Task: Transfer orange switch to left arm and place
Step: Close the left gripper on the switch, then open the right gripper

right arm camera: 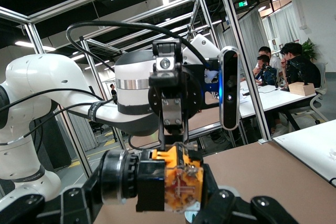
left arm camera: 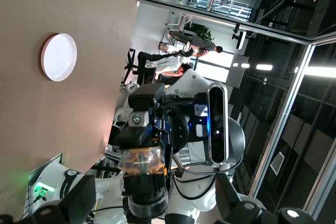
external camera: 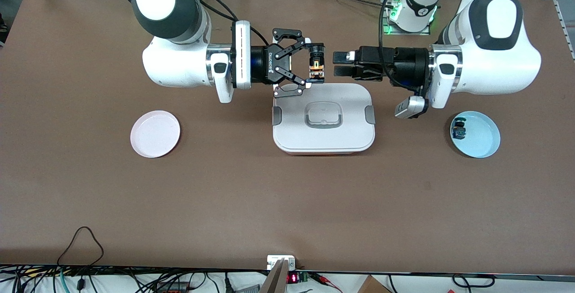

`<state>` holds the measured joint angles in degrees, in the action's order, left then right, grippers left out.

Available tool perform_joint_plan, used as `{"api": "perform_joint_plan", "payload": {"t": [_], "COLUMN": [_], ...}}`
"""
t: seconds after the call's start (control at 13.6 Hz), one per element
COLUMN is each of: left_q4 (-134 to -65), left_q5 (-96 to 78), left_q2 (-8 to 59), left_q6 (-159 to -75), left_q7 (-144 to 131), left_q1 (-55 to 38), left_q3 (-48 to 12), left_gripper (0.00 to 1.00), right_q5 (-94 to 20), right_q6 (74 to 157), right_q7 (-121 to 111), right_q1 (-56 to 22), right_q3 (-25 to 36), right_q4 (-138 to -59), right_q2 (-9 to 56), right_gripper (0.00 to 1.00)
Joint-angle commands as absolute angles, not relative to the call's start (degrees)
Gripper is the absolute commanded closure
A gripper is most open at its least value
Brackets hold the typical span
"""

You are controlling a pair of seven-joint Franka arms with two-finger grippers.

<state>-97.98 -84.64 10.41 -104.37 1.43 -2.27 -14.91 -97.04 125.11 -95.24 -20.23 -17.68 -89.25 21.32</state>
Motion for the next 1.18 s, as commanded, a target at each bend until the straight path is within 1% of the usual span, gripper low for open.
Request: {"api": "perform_joint_plan", "payload": {"t": [0.0,0.3,0.37,0.44,0.59,0.74,0.81,0.96,1.03,1.11], "left_q4": [-98.7,-98.9,-98.9,-98.9,-98.9,-98.9,-98.9,-98.7,-98.6,-98.6], "left_q5": [-86.3,-86.3,-86.2,-86.3,-86.2,-86.2,-86.0,-85.9,-85.6,-85.5], "left_q2": [10.5,11.1,11.1,11.1,11.1,11.1,11.1,11.0,11.0,11.1], "left_q6": [-105.2,-105.5,-106.8,-107.1,-107.2,-107.1,-107.1,-107.0,-106.8,-106.8], "left_q7": [3.1,3.2,3.2,3.2,3.3,3.5,3.5,3.5,3.5,3.5], "left_q1": [-2.2,-3.8,-4.0,-4.7,-5.4,-5.7,-5.7,-5.7,-5.7,-5.7], "left_q3": [-14.9,-14.9,-14.9,-14.9,-14.9,-14.9,-14.9,-14.9,-14.9,-14.9], "left_gripper": [0.05,0.06,0.06,0.11,0.29,0.53,0.61,0.81,0.86,0.86], "right_q5": [-98.7,-98.8,-98.8,-98.8,-98.8,-98.8,-98.9,-98.9,-98.8,-98.9], "right_q6": [125.6,125.6,125.7,125.7,125.6,125.6,125.7,125.6,125.6,125.6], "right_q7": [-96.5,-96.6,-96.5,-96.5,-96.5,-96.5,-96.5,-96.5,-96.5,-96.6], "right_q1": [-20.6,-20.6,-20.7,-20.7,-20.7,-20.7,-20.7,-20.7,-20.7,-20.7], "right_q3": [-17.3,-17.2,-17.2,-17.2,-17.2,-17.2,-17.1,-17.1,-17.1,-17.1], "right_q4": [-89.3,-89.8,-89.8,-89.8,-89.9,-89.9,-89.9,-90.3,-90.4,-90.4], "right_q2": [21.0,21.0,21.0,21.0,21.0,21.0,21.0,20.9,20.9,20.9], "right_gripper": [1.00,1.00,1.00,1.00,1.00,1.00,1.00,1.00,1.00,1.00]}}
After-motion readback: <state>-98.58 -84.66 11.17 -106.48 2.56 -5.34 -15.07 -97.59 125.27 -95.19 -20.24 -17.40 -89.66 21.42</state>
